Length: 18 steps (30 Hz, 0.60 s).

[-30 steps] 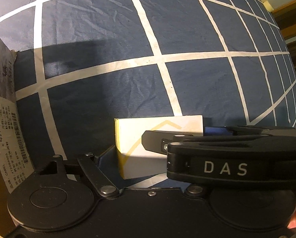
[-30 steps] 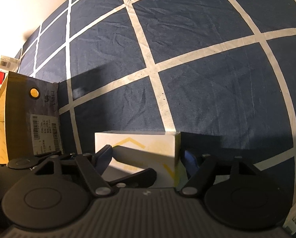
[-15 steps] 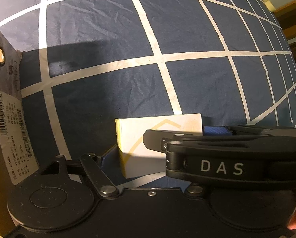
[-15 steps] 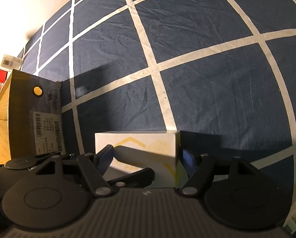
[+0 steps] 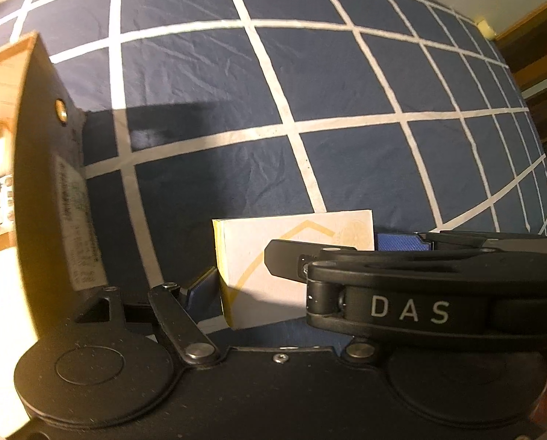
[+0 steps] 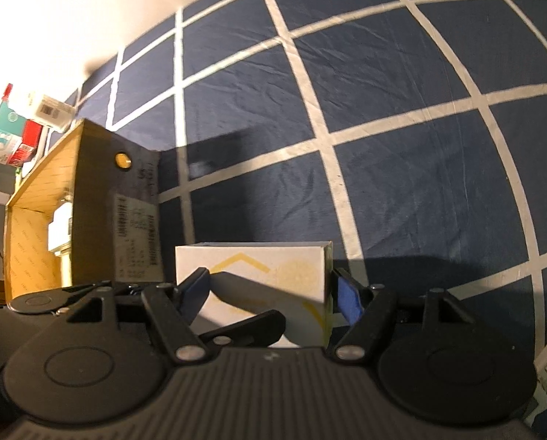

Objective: Organize objects
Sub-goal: 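Close the right gripper on the cream box, then lift the cream box with the right gripper and carry it over the cardboard box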

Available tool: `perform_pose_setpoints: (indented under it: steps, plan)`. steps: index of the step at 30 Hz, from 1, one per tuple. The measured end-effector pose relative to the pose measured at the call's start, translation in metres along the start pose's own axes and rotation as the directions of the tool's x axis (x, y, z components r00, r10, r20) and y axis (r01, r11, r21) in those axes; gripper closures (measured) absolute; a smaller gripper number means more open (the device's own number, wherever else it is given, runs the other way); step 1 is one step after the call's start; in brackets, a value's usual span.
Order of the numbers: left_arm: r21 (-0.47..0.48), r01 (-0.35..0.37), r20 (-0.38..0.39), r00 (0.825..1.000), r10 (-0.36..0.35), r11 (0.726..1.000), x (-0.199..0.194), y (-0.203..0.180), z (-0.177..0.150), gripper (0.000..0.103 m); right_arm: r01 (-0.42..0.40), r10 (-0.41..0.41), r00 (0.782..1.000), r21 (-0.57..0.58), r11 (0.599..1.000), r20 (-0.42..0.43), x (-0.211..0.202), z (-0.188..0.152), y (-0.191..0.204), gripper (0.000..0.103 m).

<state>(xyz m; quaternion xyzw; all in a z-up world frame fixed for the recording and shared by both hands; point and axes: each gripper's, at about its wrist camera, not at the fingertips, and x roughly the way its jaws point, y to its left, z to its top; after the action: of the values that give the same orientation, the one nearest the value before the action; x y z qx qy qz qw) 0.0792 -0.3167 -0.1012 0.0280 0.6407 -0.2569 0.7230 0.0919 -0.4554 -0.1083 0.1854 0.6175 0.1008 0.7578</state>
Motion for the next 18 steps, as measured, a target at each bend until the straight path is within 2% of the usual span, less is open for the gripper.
perform_pose_setpoints:
  steps: [10,18]
  plan:
    - [0.004,-0.009,0.083,0.997,0.008,1.0,-0.052,0.008,-0.027,0.031,-0.002,0.005,0.998,-0.05,0.999,0.068,-0.034,-0.024,0.044,0.032]
    - [-0.005,-0.022,0.129,0.991,0.023,1.0,-0.085,0.028,-0.049,0.031,-0.012,0.02,0.995,-0.09,0.996,0.095,-0.044,-0.044,0.085,0.032]
